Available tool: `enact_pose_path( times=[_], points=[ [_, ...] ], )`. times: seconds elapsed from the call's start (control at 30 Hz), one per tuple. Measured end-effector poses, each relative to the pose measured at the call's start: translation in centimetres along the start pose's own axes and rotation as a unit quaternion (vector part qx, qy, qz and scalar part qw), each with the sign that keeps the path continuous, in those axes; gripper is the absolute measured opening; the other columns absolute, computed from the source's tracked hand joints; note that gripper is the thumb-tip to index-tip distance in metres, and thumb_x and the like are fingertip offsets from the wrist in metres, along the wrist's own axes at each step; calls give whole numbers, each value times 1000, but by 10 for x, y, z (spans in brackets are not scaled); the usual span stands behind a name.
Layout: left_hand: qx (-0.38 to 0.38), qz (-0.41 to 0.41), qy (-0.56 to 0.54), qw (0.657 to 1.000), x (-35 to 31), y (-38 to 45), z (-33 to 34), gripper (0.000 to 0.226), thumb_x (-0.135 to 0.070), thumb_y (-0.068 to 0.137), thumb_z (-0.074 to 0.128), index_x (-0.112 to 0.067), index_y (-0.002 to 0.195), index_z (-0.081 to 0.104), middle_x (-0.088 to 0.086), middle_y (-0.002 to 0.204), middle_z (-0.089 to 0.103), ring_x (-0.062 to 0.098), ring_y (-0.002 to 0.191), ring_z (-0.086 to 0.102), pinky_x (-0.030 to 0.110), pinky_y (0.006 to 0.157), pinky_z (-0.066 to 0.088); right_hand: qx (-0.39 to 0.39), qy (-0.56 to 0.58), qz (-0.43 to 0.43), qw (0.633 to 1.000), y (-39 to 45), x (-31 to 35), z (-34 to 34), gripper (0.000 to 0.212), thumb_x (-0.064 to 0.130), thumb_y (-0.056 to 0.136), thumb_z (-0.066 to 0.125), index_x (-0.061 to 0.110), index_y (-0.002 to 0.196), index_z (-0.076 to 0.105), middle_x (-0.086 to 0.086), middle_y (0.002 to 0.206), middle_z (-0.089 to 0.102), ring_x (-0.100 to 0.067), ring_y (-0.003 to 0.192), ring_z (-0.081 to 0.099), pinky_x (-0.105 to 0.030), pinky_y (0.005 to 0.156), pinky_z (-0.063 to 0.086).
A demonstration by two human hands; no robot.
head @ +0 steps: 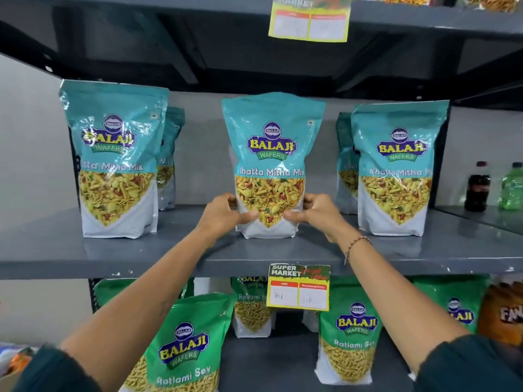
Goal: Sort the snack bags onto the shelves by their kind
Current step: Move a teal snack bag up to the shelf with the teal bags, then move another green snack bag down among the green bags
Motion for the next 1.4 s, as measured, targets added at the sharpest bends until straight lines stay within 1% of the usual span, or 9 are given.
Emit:
enact_pose_path(
  times=[0.37,0.7,0.8,0.9,1.0,1.1,1.17,1.27,1.4],
  points=[
    [-2,-7,13,1000,10,5,2,57,-38,63,81,-13,109,57,5,113,66,21,102,61,40,96,49,33,-5,-8,999,4,-6,5,41,10,71,75,9,109,60,-5,105,68,-12,94,65,-22,77,51],
    [22,5,47,999,9,3,5,52,-41,71,74,-13,111,58,5,110,68,25,102,62,47,96,49,23,-14,-1,1000,-3,-5,5,33,19,71,76,18,102,63,1,103,69,-16,98,64,-33,90,50],
    [32,3,65,997,11,0,5,57,-46,72,72,-12,115,57,7,115,66,26,105,60,46,97,47,18,-24,9,1000,-6,-6,5,38,24,72,75,14,106,63,-2,108,69,-19,102,63,-36,94,48],
    [-21,-1,87,996,8,-7,-4,63,-43,79,67,-6,127,48,7,124,61,25,112,57,42,100,44,-21,-61,11,998,-18,1,3,37,27,79,69,11,110,59,1,109,65,-16,102,60,-31,90,45],
    [-120,40,52,991,-13,-30,-22,36,-31,90,56,-8,118,55,4,101,63,20,97,59,31,86,46,-146,-105,-29,983,-39,20,-11,34,22,85,62,6,114,56,0,105,62,-15,96,58,-26,83,43],
    [-127,99,6,987,-37,-59,-28,24,-28,95,46,-12,100,63,2,84,67,18,78,61,31,77,50,-221,-115,-70,966,-64,40,-14,16,15,87,56,13,102,60,0,89,66,-17,89,62,-13,66,44],
    [-93,110,-25,989,-42,-81,-24,24,-26,94,48,-11,100,65,2,84,68,12,73,61,24,74,53,-207,-93,-84,970,-81,49,-3,9,15,85,57,20,90,62,1,82,66,-17,84,65,-10,65,48],
    [-60,106,-68,990,-35,-116,-19,19,-22,94,50,-11,95,65,-1,79,67,4,67,61,15,69,53,-155,-37,-91,983,-116,54,25,16,14,84,58,29,79,60,-1,78,69,-17,80,67,-31,76,56],
    [-28,73,-99,992,6,-159,-14,16,-16,93,51,-8,93,65,2,76,66,3,65,61,17,66,53,-92,20,-67,993,-162,32,73,9,8,84,59,16,85,63,-6,74,68,-16,71,67,-32,72,56]
  ],
)
Point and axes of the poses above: each hand's wrist, its own y-axis towards the middle knuckle, its own z-axis out of the palm, x = y × z, the point moved 7 cm from there along y, towards the middle knuckle
